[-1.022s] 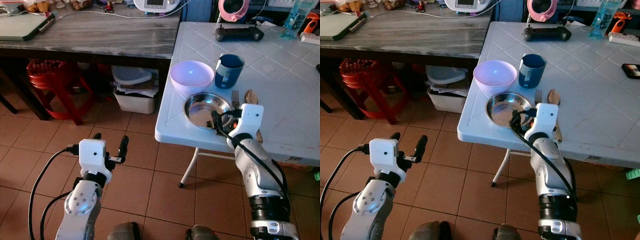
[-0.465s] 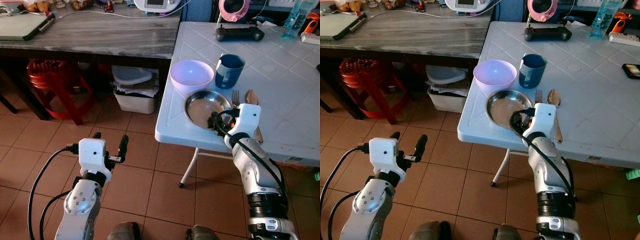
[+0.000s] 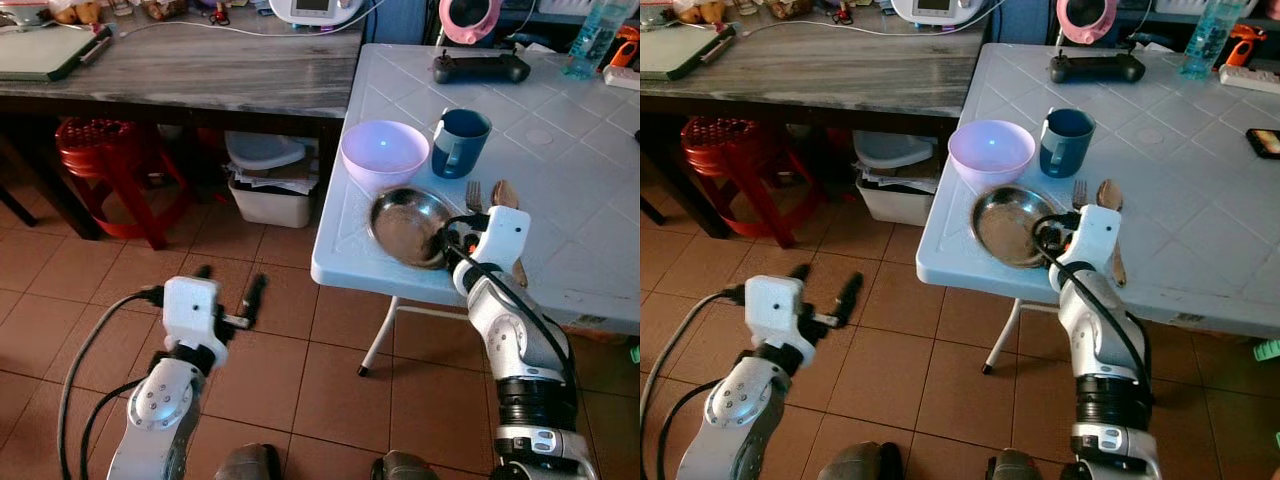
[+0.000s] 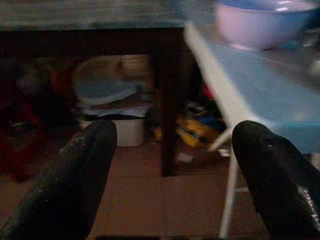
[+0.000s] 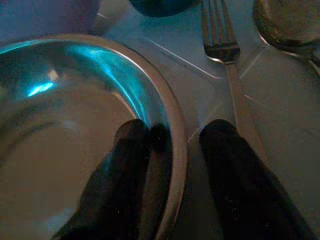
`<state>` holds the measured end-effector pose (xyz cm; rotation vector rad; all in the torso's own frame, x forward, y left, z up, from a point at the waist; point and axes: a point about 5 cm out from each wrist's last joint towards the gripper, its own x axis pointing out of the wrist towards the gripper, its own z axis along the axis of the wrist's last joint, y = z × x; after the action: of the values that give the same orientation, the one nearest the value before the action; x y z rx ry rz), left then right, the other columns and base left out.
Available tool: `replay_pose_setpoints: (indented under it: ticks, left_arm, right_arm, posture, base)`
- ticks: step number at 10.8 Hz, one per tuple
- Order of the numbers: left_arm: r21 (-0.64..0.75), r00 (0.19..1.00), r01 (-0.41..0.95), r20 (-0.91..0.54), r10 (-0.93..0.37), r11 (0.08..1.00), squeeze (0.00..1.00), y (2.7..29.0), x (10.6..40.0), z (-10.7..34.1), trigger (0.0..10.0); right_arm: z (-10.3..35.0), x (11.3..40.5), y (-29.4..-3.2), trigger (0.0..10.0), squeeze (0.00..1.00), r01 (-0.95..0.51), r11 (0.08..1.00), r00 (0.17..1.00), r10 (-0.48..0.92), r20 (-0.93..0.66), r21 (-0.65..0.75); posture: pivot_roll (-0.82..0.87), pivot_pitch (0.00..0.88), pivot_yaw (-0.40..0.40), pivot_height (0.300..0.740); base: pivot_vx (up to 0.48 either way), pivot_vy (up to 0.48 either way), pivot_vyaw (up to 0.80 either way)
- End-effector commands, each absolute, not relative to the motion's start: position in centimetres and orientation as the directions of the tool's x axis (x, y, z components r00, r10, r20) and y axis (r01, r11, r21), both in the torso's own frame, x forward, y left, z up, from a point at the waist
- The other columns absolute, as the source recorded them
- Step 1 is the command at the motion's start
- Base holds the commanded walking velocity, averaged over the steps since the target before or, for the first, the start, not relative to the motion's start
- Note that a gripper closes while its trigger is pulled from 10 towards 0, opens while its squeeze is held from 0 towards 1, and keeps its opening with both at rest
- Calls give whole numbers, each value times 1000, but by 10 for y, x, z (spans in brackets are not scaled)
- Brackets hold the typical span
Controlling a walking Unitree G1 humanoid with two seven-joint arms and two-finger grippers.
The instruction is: Setting the table
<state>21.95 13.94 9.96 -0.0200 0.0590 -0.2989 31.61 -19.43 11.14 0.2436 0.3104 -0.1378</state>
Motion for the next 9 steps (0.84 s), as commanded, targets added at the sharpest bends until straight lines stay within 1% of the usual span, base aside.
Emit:
replay_pose_setpoints:
  ticks: [1, 2, 5, 6, 9]
  left_arm:
    - [-24, 944, 325, -44, -326, 945, 0, 139, 217, 103, 10000]
    - [-23, 942, 331, -44, -332, 943, 0, 140, 217, 103, 10000]
    - [-1, 929, 370, -25, -370, 929, 0, 140, 217, 105, 10000]
    - [12, 910, 414, -11, -414, 910, 0, 137, 216, 108, 10000]
    - [-22, 845, 534, 0, -534, 845, 0, 128, 210, 110, 10000]
  right_arm:
    - [100, 312, -196, 2275, 0, 206, 954, 917, -111, -383, 217]
    - [100, 312, -198, 0, 0, 243, 948, 904, -145, -402, 205]
    - [103, 311, -206, 0, 0, 301, 931, 891, -198, -409, 205]
    - [105, 311, -207, 0, 0, 309, 927, 891, -206, -404, 210]
    - [112, 313, -203, 0, 0, 316, 917, 895, -203, -398, 244]
  posture:
    - [-17, 86, 64, 740]
    - [-17, 85, 64, 740]
    - [-18, 83, 62, 740]
    - [-18, 83, 62, 740]
    - [-19, 79, 59, 740]
  base:
    - [0, 0, 0]
    - [0, 0, 0]
    - [0, 0, 0]
    - [0, 0, 0]
    - [0, 0, 0]
